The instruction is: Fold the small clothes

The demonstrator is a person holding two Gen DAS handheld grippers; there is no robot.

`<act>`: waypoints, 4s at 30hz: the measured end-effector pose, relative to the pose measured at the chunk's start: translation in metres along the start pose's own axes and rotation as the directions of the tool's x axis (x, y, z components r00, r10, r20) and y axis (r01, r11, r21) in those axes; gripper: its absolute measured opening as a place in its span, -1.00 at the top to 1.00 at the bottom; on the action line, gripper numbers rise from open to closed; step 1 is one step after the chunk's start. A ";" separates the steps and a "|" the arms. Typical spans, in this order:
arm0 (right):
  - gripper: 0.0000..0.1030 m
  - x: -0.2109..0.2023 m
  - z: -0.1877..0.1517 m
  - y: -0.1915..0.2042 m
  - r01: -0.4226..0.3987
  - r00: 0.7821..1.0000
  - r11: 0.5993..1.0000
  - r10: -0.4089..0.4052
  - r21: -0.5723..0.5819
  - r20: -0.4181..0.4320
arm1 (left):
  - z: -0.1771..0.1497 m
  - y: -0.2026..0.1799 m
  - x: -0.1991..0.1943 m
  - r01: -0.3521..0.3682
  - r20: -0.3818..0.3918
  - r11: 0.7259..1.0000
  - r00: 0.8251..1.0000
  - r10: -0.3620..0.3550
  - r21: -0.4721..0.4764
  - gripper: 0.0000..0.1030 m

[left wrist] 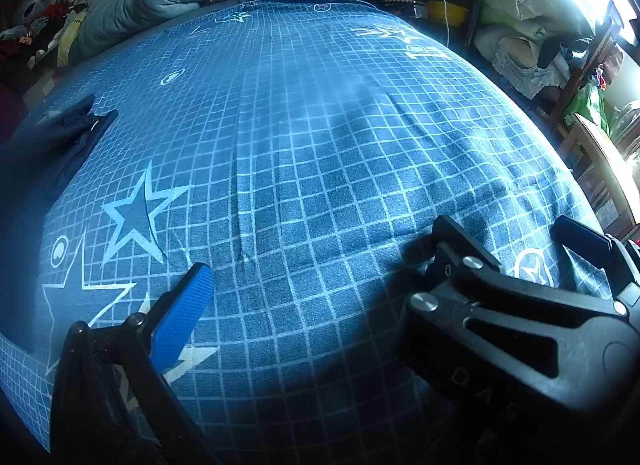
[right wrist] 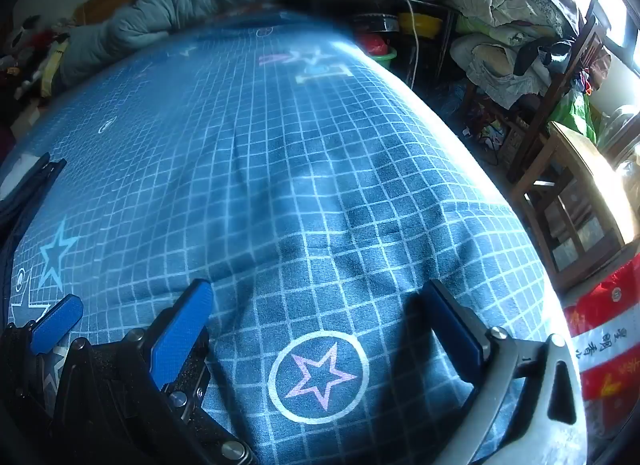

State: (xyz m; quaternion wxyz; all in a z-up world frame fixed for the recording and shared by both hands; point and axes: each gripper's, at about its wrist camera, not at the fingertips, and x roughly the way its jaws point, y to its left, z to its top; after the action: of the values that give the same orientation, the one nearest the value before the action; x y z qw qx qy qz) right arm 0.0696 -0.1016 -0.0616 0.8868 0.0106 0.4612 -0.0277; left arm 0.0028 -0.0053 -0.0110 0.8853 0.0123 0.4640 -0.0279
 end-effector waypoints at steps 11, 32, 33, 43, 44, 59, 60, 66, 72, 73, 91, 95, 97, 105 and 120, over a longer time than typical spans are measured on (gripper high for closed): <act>-1.00 0.000 0.000 0.000 0.000 1.000 1.000 0.000 0.000 0.000 | 0.000 0.000 0.000 0.000 0.000 1.000 1.000 0.000 0.000 -1.00; -1.00 0.000 0.000 0.000 0.000 1.000 1.000 0.000 0.000 0.000 | 0.000 0.000 -0.001 0.000 0.000 1.000 1.000 0.000 -0.001 -1.00; -1.00 0.000 0.000 0.000 0.000 1.000 1.000 0.000 0.000 0.000 | 0.000 0.000 0.000 -0.001 0.001 1.000 1.000 0.001 -0.001 -1.00; -1.00 0.000 0.000 0.000 0.000 1.000 1.000 0.000 0.000 0.000 | 0.000 0.000 0.000 -0.001 0.001 1.000 1.000 0.001 -0.001 -1.00; -1.00 0.000 0.000 0.000 0.000 1.000 1.000 0.000 0.000 0.000 | 0.000 0.000 -0.001 -0.001 0.001 1.000 1.000 0.001 -0.001 -1.00; -1.00 0.000 0.000 0.000 0.000 1.000 1.000 0.000 0.000 -0.001 | 0.000 0.000 -0.001 -0.001 0.001 1.000 1.000 0.001 -0.001 -1.00; -1.00 0.000 0.000 0.000 0.000 1.000 1.000 0.000 0.000 0.000 | 0.000 0.000 0.000 -0.001 0.001 1.000 1.000 0.001 -0.001 -1.00; -1.00 0.000 0.000 0.000 0.000 1.000 1.000 0.000 0.000 -0.001 | 0.000 0.000 0.000 -0.001 0.001 1.000 1.000 0.001 -0.001 -1.00; -1.00 0.000 0.001 0.000 0.000 1.000 1.000 0.000 0.000 -0.001 | 0.000 0.000 0.000 -0.001 0.001 1.000 1.000 0.001 -0.001 -1.00; -1.00 0.000 0.001 0.000 0.000 1.000 1.000 0.000 0.000 -0.001 | 0.000 -0.001 0.000 -0.001 0.001 1.000 1.000 0.001 -0.001 -1.00; -1.00 0.000 0.001 0.000 0.000 1.000 1.000 0.000 0.000 -0.001 | 0.000 0.000 0.000 -0.001 0.001 1.000 1.000 0.001 -0.001 -1.00; -1.00 0.000 0.001 0.001 0.000 1.000 1.000 0.000 0.000 -0.001 | 0.000 0.000 0.000 -0.001 0.001 1.000 1.000 0.001 -0.001 -1.00; -1.00 0.000 0.001 0.001 0.000 1.000 1.000 0.000 0.000 0.000 | 0.000 0.000 0.000 -0.001 0.000 1.000 1.000 0.001 -0.001 -1.00; -1.00 0.001 0.001 0.001 0.000 1.000 1.000 0.000 0.000 -0.001 | 0.002 0.007 0.004 0.000 0.000 1.000 1.000 0.000 -0.002 -1.00; -1.00 0.001 0.001 0.001 0.000 1.000 1.000 0.000 0.000 0.000 | 0.002 0.007 0.005 0.000 0.000 1.000 1.000 0.000 -0.002 -1.00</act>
State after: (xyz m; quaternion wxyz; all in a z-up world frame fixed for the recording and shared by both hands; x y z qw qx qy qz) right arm 0.0705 -0.1008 -0.0620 0.8867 0.0104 0.4614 -0.0278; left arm 0.0072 0.0013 -0.0139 0.8852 0.0115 0.4642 -0.0273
